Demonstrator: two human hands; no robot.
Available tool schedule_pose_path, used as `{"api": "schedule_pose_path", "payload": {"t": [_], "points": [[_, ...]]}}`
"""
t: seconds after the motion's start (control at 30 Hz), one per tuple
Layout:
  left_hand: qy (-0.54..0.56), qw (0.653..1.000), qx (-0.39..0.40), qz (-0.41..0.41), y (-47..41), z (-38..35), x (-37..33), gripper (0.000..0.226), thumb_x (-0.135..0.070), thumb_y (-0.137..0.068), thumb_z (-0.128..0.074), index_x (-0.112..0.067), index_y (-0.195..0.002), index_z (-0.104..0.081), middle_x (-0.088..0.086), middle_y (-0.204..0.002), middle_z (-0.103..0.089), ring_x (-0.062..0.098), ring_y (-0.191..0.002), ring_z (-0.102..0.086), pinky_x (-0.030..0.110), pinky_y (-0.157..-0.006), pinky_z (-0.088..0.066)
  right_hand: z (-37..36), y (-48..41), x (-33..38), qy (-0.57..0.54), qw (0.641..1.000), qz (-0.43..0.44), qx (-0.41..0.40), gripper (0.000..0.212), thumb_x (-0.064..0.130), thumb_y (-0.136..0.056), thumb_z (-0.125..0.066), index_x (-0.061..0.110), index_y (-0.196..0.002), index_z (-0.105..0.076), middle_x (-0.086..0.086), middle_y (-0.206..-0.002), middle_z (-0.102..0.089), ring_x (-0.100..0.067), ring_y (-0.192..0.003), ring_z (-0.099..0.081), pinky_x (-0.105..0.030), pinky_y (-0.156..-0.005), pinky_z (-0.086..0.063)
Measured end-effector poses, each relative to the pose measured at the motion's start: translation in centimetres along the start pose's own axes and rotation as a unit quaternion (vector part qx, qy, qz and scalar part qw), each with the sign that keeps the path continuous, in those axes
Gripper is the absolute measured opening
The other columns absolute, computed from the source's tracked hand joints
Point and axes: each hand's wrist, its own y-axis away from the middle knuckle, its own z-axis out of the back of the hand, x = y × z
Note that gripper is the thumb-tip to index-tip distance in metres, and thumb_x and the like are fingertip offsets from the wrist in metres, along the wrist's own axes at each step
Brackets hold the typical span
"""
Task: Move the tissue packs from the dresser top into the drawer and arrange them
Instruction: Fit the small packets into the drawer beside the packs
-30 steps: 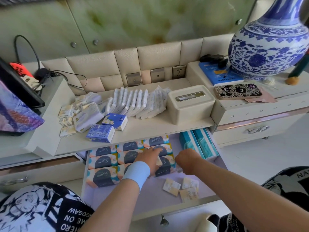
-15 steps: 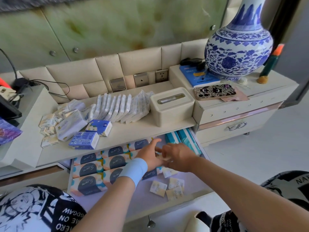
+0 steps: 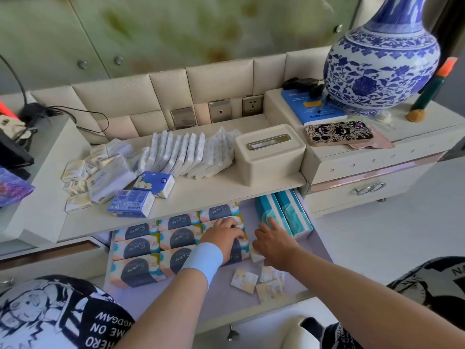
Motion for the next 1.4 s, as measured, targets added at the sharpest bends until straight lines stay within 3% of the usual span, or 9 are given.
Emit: {"api": "schedule_pose_path", "payload": {"t": [0.27, 0.43, 0.5, 0.6, 0.7, 0.8, 0.93, 1.17, 1.4], "points": [[0.007, 1.000, -0.004, 0.004, -0.3, -0.1, 0.2, 0.065, 0.009, -0.078, -0.060, -0.032, -0.128, -0.056, -0.006, -0.147, -0.031, 0.021, -0.135, -0.027, 0.039, -0.099, -0.044, 0.0, -1.8, 0.4, 0.020, 0.999, -0.020, 0.032, 0.035, 0.040, -0.092, -0.057, 0.017, -0.118, -0.062, -0.009, -0.113, -0.061, -0.034, -0.116, -0.048, -0.058, -0.113, -0.018], [-0.001, 1.000, -0.008, 0.000, -0.4, -0.2, 0.2, 0.062, 0.006, -0.079, -0.061, -0.031, -0.129, -0.055, -0.005, -0.148, -0.031, 0.022, -0.136, -0.027, 0.037, -0.098, -0.042, 0.4, -2.5, 0.2, 0.009, 0.996, -0.088, 0.028, 0.039, 0.034, -0.094, -0.058, 0.015, -0.127, -0.057, -0.018, -0.135, -0.047, -0.040, -0.135, -0.033, -0.060, -0.116, -0.018], [-0.005, 1.000, -0.008, -0.005, -0.2, -0.4, 0.4, 0.059, 0.002, -0.080, -0.061, -0.029, -0.129, -0.054, -0.003, -0.148, -0.030, 0.022, -0.137, -0.026, 0.036, -0.099, -0.039, 0.7, -2.4, -0.3, -0.026, 0.997, -0.077, 0.014, 0.036, 0.039, -0.085, -0.066, 0.015, -0.113, -0.064, -0.016, -0.122, -0.054, -0.039, -0.123, -0.044, -0.056, -0.107, -0.031], [-0.037, 0.998, -0.036, -0.023, 0.2, -0.7, 0.2, 0.045, -0.015, -0.083, -0.065, -0.024, -0.126, -0.056, 0.000, -0.142, -0.036, 0.025, -0.133, -0.032, 0.034, -0.100, -0.036, 2.1, -1.4, -1.0, -0.122, 0.991, -0.033, -0.043, 0.021, 0.036, -0.081, -0.066, 0.016, -0.087, -0.065, -0.008, -0.087, -0.061, -0.029, -0.082, -0.059, -0.039, -0.072, -0.045], [-0.032, 0.996, -0.070, -0.043, 0.9, -0.6, -0.7, 0.026, -0.025, -0.087, -0.060, -0.024, -0.113, -0.062, 0.000, -0.125, -0.049, 0.025, -0.119, -0.045, 0.033, -0.089, -0.038, 3.2, 0.3, -0.7, -0.200, 0.979, -0.009, 0.044, 0.025, 0.035, -0.095, -0.052, 0.015, -0.107, -0.062, -0.007, -0.100, -0.065, -0.028, -0.092, -0.065, -0.037, -0.077, -0.053], [0.001, 1.000, -0.014, -0.020, 1.8, -0.5, -2.1, 0.019, -0.028, -0.092, -0.052, -0.030, -0.106, -0.063, -0.002, -0.116, -0.062, 0.026, -0.106, -0.059, 0.031, -0.074, -0.043, 2.2, 2.0, 0.5, -0.170, 0.974, -0.021, 0.145, 0.040, 0.035, -0.093, -0.060, 0.014, -0.126, -0.053, -0.011, -0.119, -0.062, -0.032, -0.108, -0.062, -0.039, -0.083, -0.050], [-0.030, 0.990, 0.138, 0.002, 2.6, -1.9, -3.6, 0.038, -0.025, -0.091, -0.052, -0.039, -0.126, -0.058, -0.002, -0.133, -0.058, 0.025, -0.117, -0.056, 0.037, -0.092, -0.048, 1.0, 2.7, 1.3, -0.196, 0.954, -0.121, 0.192, 0.060, 0.038, -0.090, -0.069, 0.012, -0.139, -0.044, -0.013, -0.134, -0.057, -0.032, -0.119, -0.059, -0.040, -0.088, -0.052], [-0.073, 0.970, 0.232, -0.009, 3.5, -3.8, -3.2, 0.079, -0.011, -0.090, -0.059, -0.033, -0.155, -0.019, -0.003, -0.162, -0.017, 0.029, -0.142, -0.034, 0.043, -0.110, -0.039, 1.1, 2.0, 2.0, -0.143, 0.977, -0.089, 0.131, 0.037, 0.011, -0.097, -0.057, 0.009, -0.133, -0.049, -0.013, -0.131, -0.060, -0.031, -0.117, -0.061, -0.040, -0.086, -0.052], [-0.091, 0.962, 0.257, 0.009, 2.9, -4.4, -2.3, 0.054, -0.021, -0.090, -0.065, -0.013, -0.141, -0.049, 0.011, -0.138, -0.054, 0.032, -0.119, -0.056, 0.037, -0.093, -0.048, 2.1, 0.0, 2.3, -0.100, 0.987, -0.079, 0.101, 0.027, 0.005, -0.099, -0.053, 0.005, -0.125, -0.059, -0.013, -0.126, -0.064, -0.031, -0.115, -0.063, -0.041, -0.089, -0.053]]}}
